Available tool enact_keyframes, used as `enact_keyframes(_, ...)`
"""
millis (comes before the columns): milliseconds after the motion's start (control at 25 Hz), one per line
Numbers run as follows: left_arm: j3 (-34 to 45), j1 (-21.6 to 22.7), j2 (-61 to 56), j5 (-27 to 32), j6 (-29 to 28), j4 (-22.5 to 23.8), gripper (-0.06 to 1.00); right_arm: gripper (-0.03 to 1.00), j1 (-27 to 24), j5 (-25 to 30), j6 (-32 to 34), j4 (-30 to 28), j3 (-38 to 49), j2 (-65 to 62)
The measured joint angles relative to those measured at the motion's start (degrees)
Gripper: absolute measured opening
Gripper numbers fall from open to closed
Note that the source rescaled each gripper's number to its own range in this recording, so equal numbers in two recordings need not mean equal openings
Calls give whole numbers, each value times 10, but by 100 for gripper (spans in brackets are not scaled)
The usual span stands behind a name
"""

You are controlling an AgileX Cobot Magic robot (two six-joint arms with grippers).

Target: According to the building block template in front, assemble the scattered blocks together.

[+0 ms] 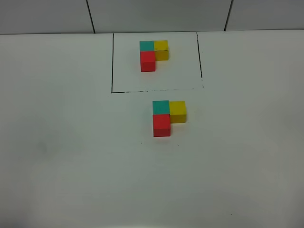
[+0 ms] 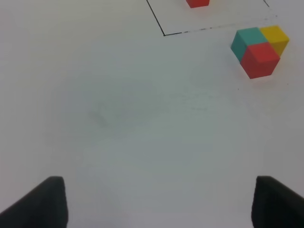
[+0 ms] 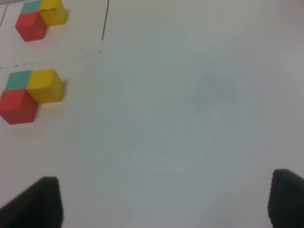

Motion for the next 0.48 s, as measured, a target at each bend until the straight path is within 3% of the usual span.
enact_keyframes(480, 0, 0, 0, 0, 0, 0, 79, 82, 0, 0, 1, 0, 0, 0)
